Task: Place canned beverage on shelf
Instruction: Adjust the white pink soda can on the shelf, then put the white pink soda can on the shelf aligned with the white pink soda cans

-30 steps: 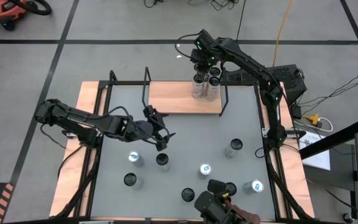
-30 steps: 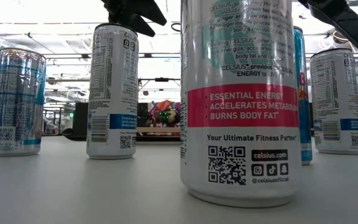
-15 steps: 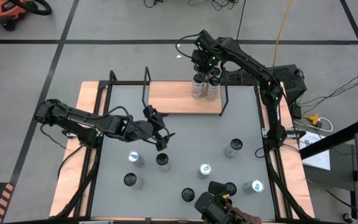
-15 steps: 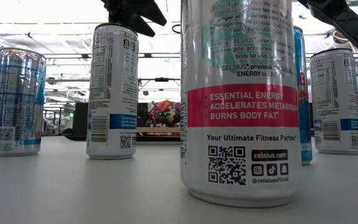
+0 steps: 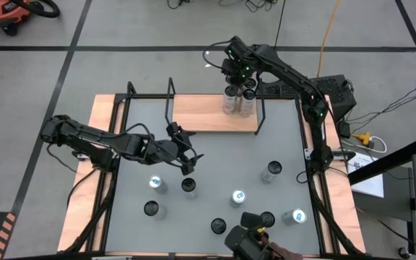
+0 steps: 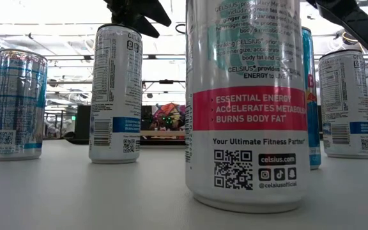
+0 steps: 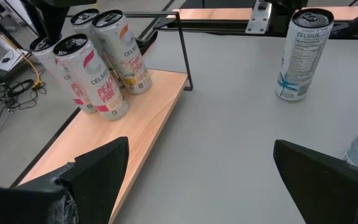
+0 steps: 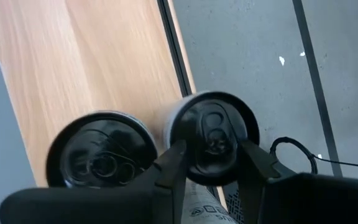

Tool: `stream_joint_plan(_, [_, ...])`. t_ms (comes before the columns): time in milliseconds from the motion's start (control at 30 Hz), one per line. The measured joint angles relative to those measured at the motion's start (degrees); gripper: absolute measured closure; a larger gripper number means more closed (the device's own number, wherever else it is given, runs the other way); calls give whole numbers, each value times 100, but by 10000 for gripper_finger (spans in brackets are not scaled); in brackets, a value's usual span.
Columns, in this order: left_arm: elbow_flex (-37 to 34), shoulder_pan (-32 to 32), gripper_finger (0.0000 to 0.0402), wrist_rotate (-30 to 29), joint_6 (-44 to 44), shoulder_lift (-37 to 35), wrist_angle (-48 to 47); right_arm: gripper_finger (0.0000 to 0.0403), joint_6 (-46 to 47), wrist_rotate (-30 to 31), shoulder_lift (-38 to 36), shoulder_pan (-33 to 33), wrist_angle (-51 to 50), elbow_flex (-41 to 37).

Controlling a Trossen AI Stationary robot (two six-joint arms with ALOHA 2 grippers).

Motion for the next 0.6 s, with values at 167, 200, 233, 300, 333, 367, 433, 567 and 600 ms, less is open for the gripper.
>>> stream_joint_plan(167, [0, -1, 9, 0, -1, 0, 0, 326, -24, 25, -5, 70, 3, 0])
stream_joint_plan(200, [0, 0, 9, 0, -2, 0, 0, 326, -25, 42, -7, 86, 8, 0])
stream_joint_plan(233, [0, 0, 9, 0, -2, 0, 0, 326, -27, 109, -11, 107, 26, 0])
stream_joint_plan(300, [0, 0, 9, 0, -2, 0, 0, 326, -45, 270, -46, 141, 48, 0])
stream_joint_plan(333, [0, -2, 9, 2, -2, 0, 0, 326, -46, 331, -80, 164, 54, 0])
stream_joint_plan(367, [0, 0, 9, 0, -2, 0, 0, 326, -48, 392, -112, 172, 77, 0])
stream_joint_plan(433, [0, 0, 9, 0, -2, 0, 0, 326, -48, 460, -204, 205, 117, 0])
stream_joint_plan(567, [0, 0, 9, 0, -2, 0, 0, 326, 24, 459, -405, 292, 116, 0])
stream_joint_plan(600, [0, -2, 9, 0, -2, 0, 2, 326, 81, 456, -469, 332, 83, 0])
